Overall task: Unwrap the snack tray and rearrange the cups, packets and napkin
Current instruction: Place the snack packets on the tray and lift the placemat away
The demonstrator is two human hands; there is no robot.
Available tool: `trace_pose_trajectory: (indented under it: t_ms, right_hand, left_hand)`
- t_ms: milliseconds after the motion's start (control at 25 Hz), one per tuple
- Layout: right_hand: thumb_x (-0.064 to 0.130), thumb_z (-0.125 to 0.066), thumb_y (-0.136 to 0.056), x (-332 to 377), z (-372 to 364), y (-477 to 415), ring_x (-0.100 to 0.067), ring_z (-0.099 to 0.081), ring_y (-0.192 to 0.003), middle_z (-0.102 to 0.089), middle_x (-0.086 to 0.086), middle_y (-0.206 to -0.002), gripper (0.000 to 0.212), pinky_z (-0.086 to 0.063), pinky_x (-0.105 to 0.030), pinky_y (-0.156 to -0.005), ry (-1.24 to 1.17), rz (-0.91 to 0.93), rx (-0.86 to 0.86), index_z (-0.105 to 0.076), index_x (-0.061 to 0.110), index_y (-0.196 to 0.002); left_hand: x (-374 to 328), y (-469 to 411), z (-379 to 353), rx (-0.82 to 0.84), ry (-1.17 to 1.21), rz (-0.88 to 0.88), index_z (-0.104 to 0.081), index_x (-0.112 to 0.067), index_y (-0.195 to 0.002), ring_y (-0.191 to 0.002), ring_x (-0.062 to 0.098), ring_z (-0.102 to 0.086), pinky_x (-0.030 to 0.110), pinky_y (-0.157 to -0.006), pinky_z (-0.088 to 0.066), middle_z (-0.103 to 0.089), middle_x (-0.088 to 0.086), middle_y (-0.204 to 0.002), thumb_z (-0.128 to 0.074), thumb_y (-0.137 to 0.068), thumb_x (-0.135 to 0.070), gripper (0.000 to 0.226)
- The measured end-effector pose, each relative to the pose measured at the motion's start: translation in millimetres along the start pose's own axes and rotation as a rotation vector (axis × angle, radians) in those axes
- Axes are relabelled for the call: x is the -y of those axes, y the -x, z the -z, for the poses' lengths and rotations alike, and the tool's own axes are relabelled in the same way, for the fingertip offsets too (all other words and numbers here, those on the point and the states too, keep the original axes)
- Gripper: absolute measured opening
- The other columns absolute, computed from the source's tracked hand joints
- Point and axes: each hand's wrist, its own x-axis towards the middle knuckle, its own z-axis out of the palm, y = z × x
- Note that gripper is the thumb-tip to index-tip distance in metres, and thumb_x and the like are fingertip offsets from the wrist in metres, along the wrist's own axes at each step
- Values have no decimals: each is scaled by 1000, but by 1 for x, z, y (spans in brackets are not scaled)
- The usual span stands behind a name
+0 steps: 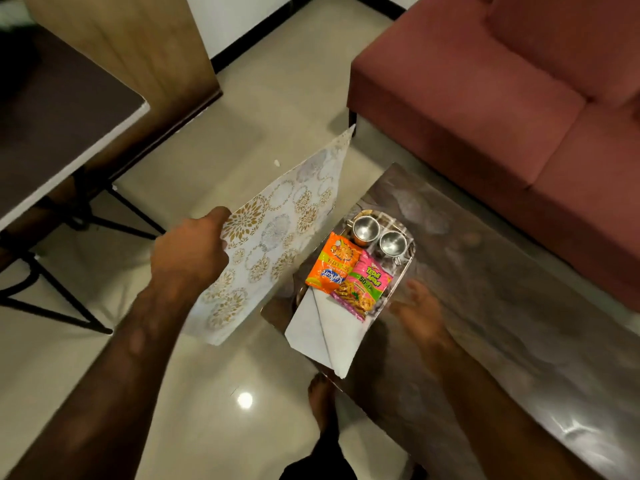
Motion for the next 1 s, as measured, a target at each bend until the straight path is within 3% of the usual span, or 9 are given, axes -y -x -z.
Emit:
trace_pose_trajectory:
  t_ms: [120, 240, 400, 480, 560, 720, 840, 920, 1000]
  right_hand:
    - [4, -79, -84, 19, 11, 22, -36, -60, -132, -62, -15, -139, 63, -53, -51, -107, 62, 27, 12, -58, 7, -144]
    - [26, -81, -71, 45, 31, 39, -29, -60, -130, -63, -6, -134, 71, -56, -47, -101, 52, 146, 49, -62, 14, -138]
    - [20, -92, -82, 87, 84, 54, -23, -49, -143, -48, -2, -154, 96, -50, -42, -111, 9, 270, 17, -36, 17, -160]
    - [20, -95, -79, 102, 128, 55, -22, -51, -141, -45, -2, -159, 107, -59, -41, -103, -60, 285, 22, -28, 19, -163]
    - [24, -99, -73, 104, 173, 58, -23, -66, -128, -63, -3, -147, 97, -66, -36, -89, -145, 274, 107, -44, 13, -152]
    - [37, -90, -74, 62, 247, 80, -43, -75, -115, -82, -12, -118, 63, -66, -47, -94, -175, 265, 74, -73, 5, -126]
    - [60, -94, -59, 12, 283, 99, -42, -78, -108, -82, -16, -115, 79, -64, -59, -93, -279, 209, -59, -76, 13, -119]
    - [43, -85, -78, -16, 299, 110, -46, -75, -112, -81, -18, -116, 44, -59, -66, -98, -345, 177, -158, -77, 17, -112]
    - [15, -67, -99, -51, 319, 119, -43, -76, -109, -80, -21, -116, 14, -63, -60, -94, -392, 117, -259, -76, 18, -110]
  left_hand:
    - [-5, 23, 59, -81, -100, -75, -48, -32, -128, -74, 34, -61, 35, -62, -45, -71, 10, -94, -60, -92, -22, 40]
    - [-1, 39, 110, -88, -78, -207, -48, -39, -128, -82, 28, -65, 35, -63, -51, -72, 1, -100, -62, -92, -24, 42]
    - [1, 36, 141, 98, 205, -431, -58, -39, -118, -100, 19, -65, 42, -84, -52, -71, -11, -111, -70, -89, -24, 35]
    - [-8, 28, 141, 211, 369, -548, -61, -37, -113, -105, 12, -65, 44, -93, -51, -70, -18, -112, -72, -89, -24, 30]
    - [-25, 22, 138, 302, 539, -641, -67, -29, -112, -106, 8, -67, 40, -99, -50, -72, -15, -112, -72, -89, -18, 26]
    - [-85, 18, 124, 480, 706, -728, -71, -20, -110, -106, 12, -70, 33, -96, -52, -75, -8, -111, -72, -88, -9, 25]
    - [-145, 11, 99, 542, 626, -773, -71, -17, -112, -106, 12, -69, 34, -97, -53, -74, -6, -112, -73, -88, -12, 25]
    - [-185, 8, 82, 525, 523, -792, -70, -21, -109, -105, 13, -68, 38, -95, -54, -73, -8, -111, -74, -87, -22, 22]
    - [-224, 8, 63, 449, 412, -779, -68, -24, -107, -104, 16, -66, 36, -88, -53, -70, -9, -111, -73, -87, -35, 23]
